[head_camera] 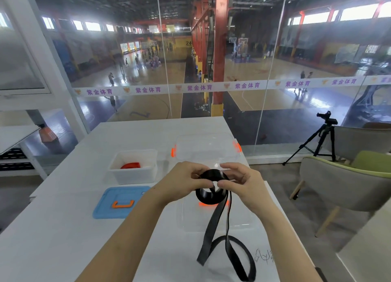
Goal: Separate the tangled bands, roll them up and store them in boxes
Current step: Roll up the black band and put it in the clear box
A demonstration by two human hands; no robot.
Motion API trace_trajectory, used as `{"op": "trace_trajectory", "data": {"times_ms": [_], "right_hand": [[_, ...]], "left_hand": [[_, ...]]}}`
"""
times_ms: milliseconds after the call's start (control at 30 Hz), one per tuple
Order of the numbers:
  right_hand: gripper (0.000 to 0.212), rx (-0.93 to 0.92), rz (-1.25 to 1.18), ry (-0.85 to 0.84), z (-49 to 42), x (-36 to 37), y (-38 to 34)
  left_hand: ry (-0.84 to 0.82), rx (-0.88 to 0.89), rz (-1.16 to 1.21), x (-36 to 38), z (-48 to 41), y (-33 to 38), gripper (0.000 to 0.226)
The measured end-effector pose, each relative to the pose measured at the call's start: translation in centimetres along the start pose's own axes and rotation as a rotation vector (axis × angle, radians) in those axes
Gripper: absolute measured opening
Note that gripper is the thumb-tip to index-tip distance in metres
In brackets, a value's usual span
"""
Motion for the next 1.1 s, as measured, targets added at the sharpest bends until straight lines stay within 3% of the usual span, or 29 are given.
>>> {"op": "trace_trajectory", "data": {"times_ms": [200, 400, 533, 767, 933, 1033, 1100], "right_hand": [[0.039, 0.017, -0.039, -0.065, 0.3, 0.6, 0.8], [0.032, 0.054, -0.051, -0.029, 0.2, 0.6, 1.5], [0.031, 0.028, -0.034, -0.001, 0.2, 0.4, 1.2], [0.028, 0.011, 0.065, 0.008, 0.2, -0.1, 0.4], [0.025, 0.022, 0.223, -0.062, 0.6, 0.0, -0.3], [0.026, -0.004, 0.263, -0.073, 0.6, 0.2, -0.8], [0.028, -0.021, 0.229, -0.080, 0.5, 0.3, -0.9]], "left_hand": [[0.145, 0.030, 0.213, -0.3, 0.1, 0.3, 0.021], [0.257, -0.006, 0.443, 0.1, 0.8, -0.7, 0.023], [0.134, -0.052, 0.361, -0.2, 1.1, -1.7, 0.023], [0.133, -0.079, 0.302, -0.6, 1.3, -2.4, 0.023], [0.079, -0.092, 0.027, -0.4, 1.1, -2.2, 0.049], [0.053, -0.005, -0.074, 0.0, 0.5, -1.1, 0.027], [0.117, 0.033, -0.011, 0.1, 0.3, -0.9, 0.018]]}}
Point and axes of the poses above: each hand's wrist, its own z-axis away from the middle knuckle, its own x-axis out of the palm, y = z × x, the point moved 4 cm from there along -z, towards the middle knuckle, and after that the axes turned 4 degrees about x, right-handed, at the moved point
